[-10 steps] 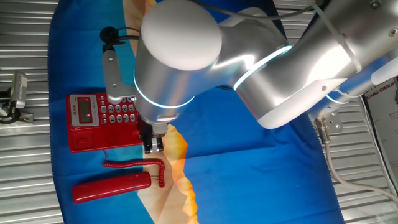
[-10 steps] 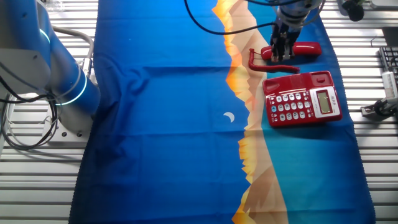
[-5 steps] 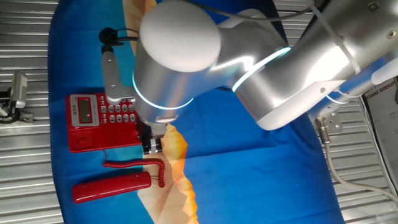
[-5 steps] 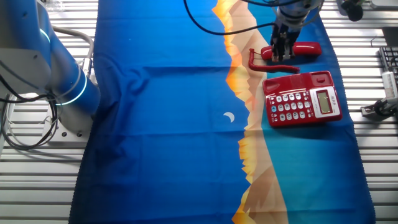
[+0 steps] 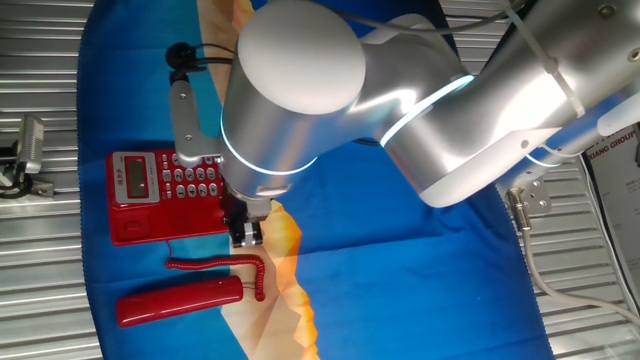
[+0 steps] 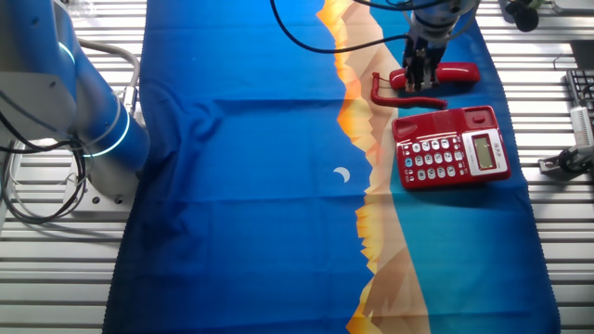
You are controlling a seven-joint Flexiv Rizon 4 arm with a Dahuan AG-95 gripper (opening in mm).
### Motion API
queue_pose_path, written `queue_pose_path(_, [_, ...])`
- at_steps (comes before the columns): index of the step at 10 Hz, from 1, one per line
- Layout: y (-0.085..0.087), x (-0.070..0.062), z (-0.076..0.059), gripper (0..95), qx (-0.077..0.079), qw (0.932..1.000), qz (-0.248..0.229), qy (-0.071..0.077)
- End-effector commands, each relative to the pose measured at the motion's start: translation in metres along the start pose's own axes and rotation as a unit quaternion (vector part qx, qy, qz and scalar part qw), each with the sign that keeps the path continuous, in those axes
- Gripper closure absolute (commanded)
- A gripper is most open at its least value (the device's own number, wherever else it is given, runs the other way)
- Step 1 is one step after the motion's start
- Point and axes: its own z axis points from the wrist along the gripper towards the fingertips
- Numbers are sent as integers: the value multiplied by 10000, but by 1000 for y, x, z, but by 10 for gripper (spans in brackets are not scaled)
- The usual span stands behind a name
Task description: Place the handset of the telephone on the corresponding phone cradle
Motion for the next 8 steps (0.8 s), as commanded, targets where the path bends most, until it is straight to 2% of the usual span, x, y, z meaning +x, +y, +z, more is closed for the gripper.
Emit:
queue_pose_path(1, [-1, 1, 0, 950, -2, 10000, 8, -32])
queue_pose_path(3, [-1, 1, 0, 950, -37, 10000, 88, 29])
queue_pose_path(4, [-1, 1, 0, 950, -109, 9998, 153, 81])
queue_pose_path(6, [-1, 1, 0, 950, -229, 9996, 139, 100])
queue_pose_path(8, [-1, 1, 0, 950, -243, 9997, -32, 81])
